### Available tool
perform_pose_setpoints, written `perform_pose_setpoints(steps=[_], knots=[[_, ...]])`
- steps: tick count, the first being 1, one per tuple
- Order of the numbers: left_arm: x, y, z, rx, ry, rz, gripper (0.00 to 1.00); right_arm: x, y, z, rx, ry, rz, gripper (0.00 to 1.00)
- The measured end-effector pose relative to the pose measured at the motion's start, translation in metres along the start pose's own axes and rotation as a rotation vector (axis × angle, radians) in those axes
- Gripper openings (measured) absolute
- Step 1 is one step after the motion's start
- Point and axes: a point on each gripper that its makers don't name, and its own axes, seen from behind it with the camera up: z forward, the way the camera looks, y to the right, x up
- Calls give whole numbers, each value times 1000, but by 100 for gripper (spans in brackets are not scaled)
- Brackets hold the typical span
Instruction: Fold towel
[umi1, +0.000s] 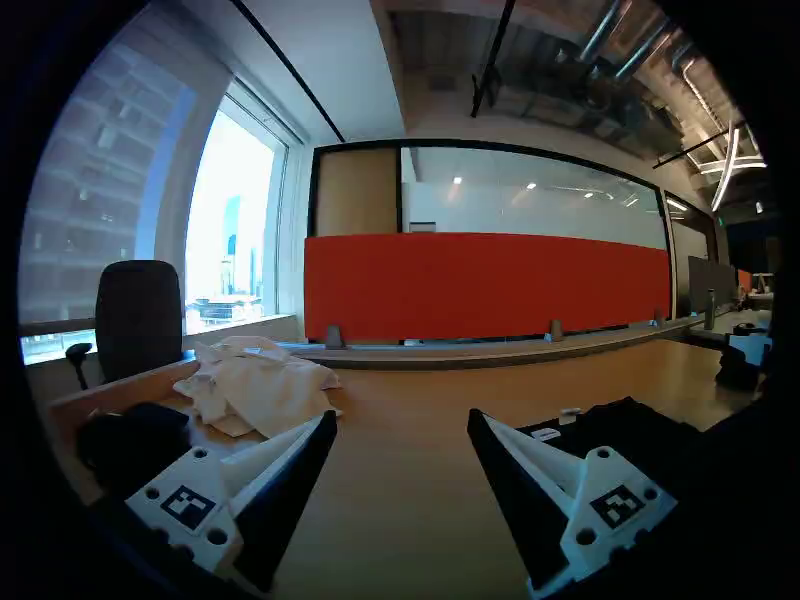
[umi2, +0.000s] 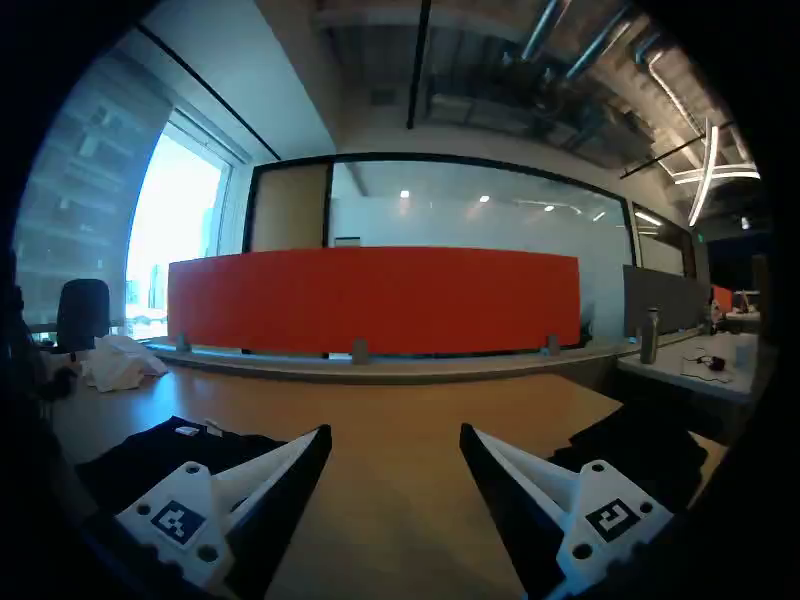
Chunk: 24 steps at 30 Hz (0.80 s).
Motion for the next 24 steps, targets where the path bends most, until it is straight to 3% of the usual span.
perform_pose_setpoints(steps=[24], knots=[[1,-1,-1,-2,-4,-4,97,4,2,2,-21,-6,-6,99]])
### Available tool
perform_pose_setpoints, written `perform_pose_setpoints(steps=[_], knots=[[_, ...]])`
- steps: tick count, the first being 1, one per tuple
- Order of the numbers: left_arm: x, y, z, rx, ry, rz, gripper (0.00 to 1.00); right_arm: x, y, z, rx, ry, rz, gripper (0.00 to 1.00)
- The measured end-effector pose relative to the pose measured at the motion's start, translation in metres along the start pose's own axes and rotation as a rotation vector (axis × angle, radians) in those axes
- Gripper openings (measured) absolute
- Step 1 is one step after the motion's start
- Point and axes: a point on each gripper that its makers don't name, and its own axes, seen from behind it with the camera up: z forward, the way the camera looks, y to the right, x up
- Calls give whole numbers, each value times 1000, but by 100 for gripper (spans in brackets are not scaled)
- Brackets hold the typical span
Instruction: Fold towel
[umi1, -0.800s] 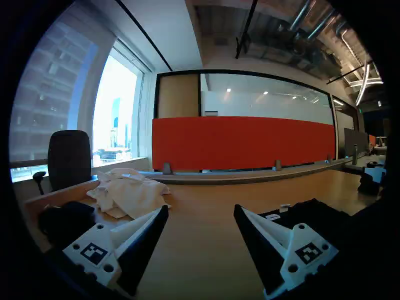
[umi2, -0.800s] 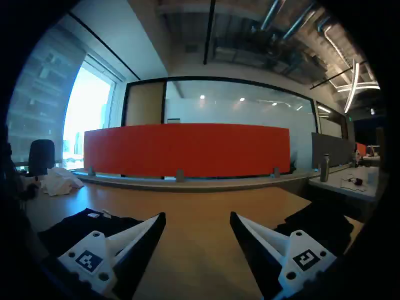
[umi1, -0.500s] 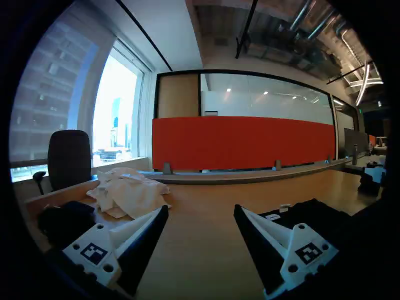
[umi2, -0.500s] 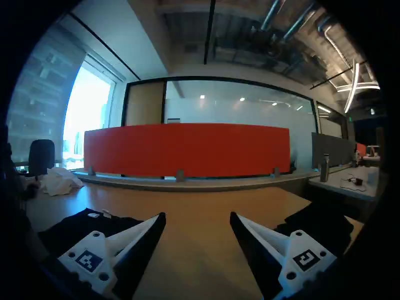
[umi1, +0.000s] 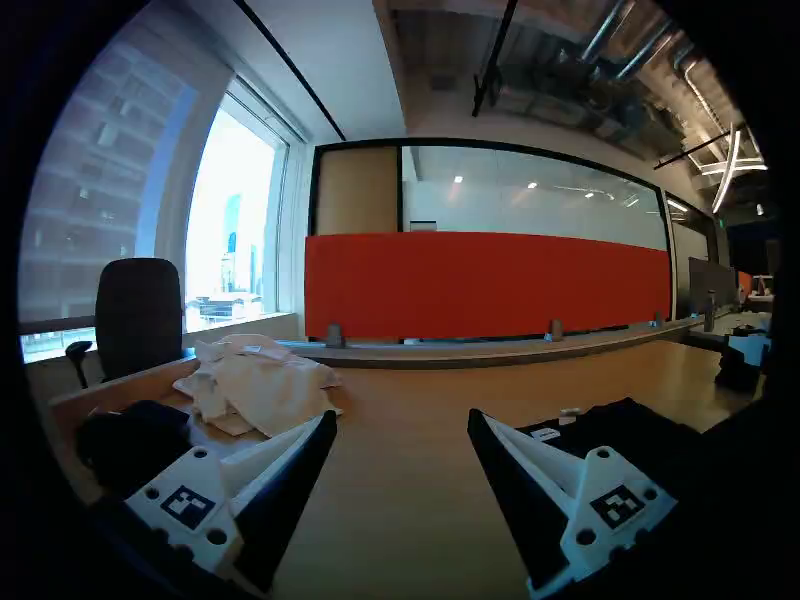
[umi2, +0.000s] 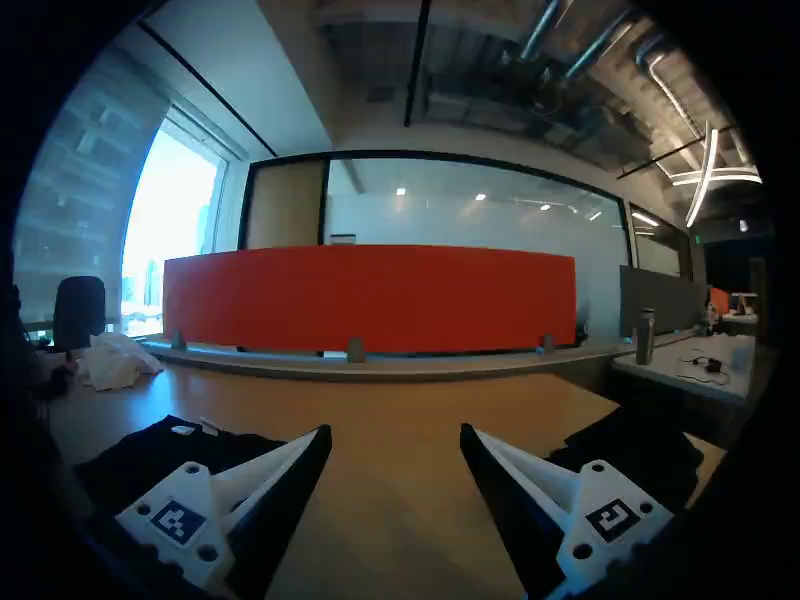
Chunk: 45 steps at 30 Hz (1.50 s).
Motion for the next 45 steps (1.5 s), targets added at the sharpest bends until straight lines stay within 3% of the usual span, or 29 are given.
perform_pose_setpoints(steps=[5,24,36,45], knots=[[21,0,-1,-7,1,0,98,21,-3,-2,-3,2,-16,99],[141,6,-8,-24,-44,38,97,134,-5,-4,-2,-16,-22,99],[158,18,-9,-69,-106,62,97,161,-10,-4,43,-52,-40,99],[160,39,-14,-195,-171,105,98,166,-31,-11,181,-123,-108,99]])
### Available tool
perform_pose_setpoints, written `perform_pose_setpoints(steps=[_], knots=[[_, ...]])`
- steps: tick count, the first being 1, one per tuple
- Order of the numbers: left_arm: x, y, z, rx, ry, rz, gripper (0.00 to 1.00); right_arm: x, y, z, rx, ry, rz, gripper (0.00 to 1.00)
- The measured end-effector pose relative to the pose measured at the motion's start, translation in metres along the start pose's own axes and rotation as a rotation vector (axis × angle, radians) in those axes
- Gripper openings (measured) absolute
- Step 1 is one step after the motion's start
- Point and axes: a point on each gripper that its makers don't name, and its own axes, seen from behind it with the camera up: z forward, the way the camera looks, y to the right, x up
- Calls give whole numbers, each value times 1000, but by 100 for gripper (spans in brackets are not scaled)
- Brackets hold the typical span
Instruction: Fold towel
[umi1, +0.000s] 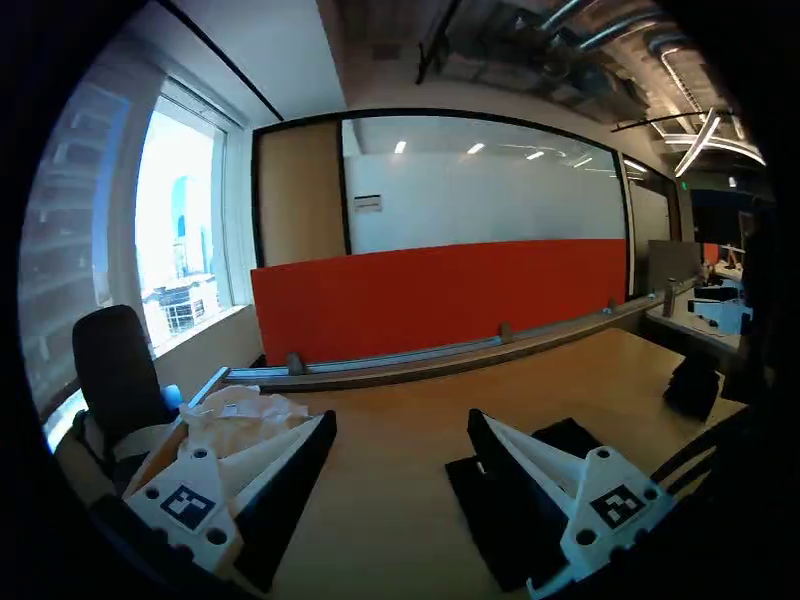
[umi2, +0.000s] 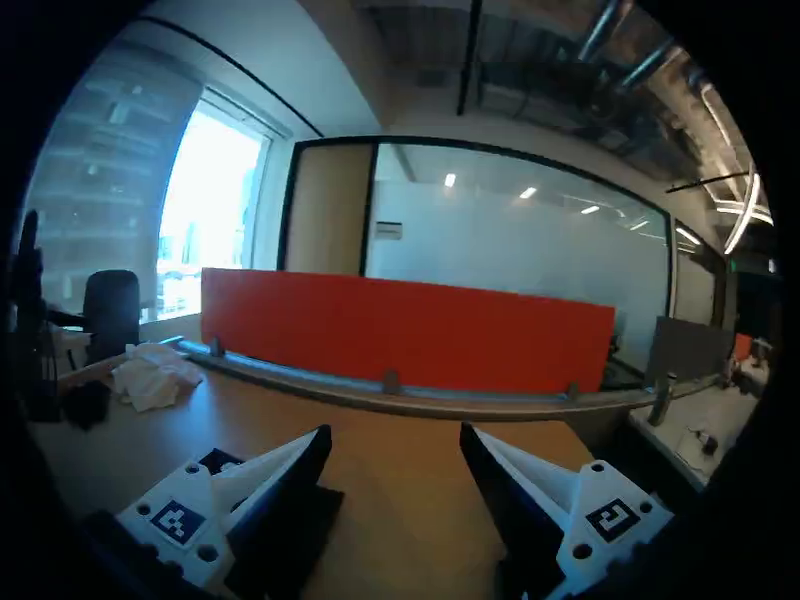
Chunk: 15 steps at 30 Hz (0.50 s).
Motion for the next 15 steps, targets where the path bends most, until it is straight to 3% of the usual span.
perform_pose_setpoints(steps=[6,15], knots=[[-4,19,-2,-106,-50,28,98,-7,-26,-4,138,-69,-73,99],[-14,35,-2,-210,-98,63,97,-22,-50,-9,276,-143,-110,100]])
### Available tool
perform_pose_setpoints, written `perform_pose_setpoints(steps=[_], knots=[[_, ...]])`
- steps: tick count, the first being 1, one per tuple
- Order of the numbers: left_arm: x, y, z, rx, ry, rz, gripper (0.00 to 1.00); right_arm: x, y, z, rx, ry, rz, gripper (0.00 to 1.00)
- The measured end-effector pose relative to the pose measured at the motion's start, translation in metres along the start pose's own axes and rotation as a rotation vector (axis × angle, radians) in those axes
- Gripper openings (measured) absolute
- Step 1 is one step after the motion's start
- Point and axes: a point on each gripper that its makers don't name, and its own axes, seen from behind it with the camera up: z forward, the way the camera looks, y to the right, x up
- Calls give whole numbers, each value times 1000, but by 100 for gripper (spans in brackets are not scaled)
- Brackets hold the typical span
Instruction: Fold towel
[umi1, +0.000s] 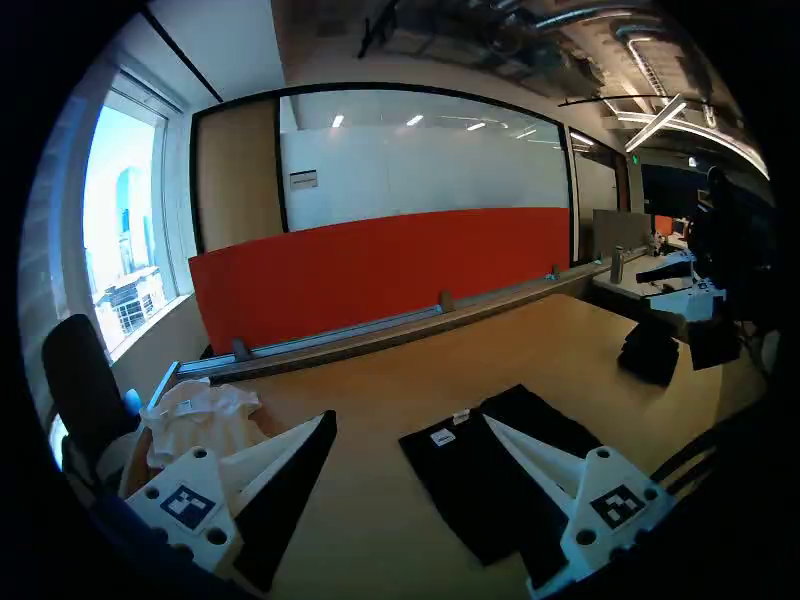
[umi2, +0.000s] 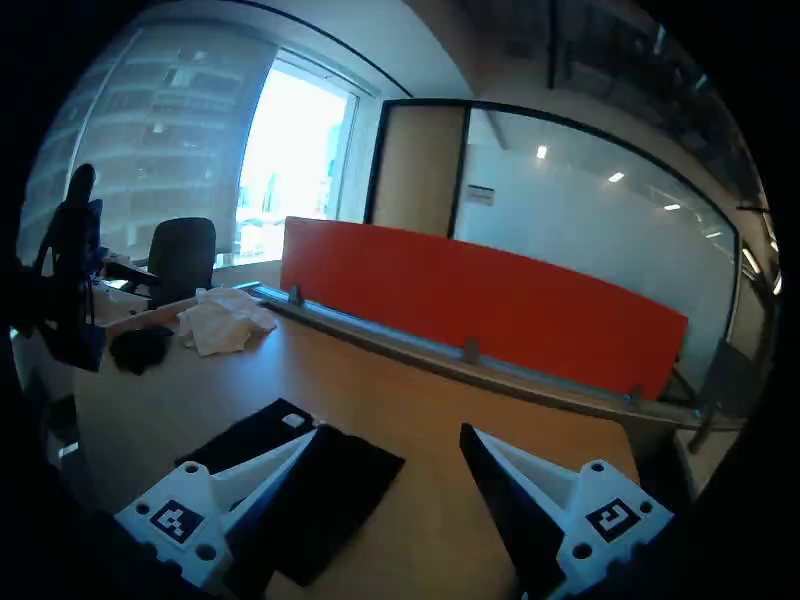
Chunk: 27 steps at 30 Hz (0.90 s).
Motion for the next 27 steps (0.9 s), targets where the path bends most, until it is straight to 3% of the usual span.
perform_pose_setpoints(steps=[6,12,27], knots=[[-10,7,3,-31,-28,34,98,-9,-11,3,49,-26,-17,100],[-22,16,8,-59,-50,37,98,-17,-20,8,87,-57,-34,100],[-66,31,11,-131,-168,40,97,-68,-39,12,181,-222,-61,100]])
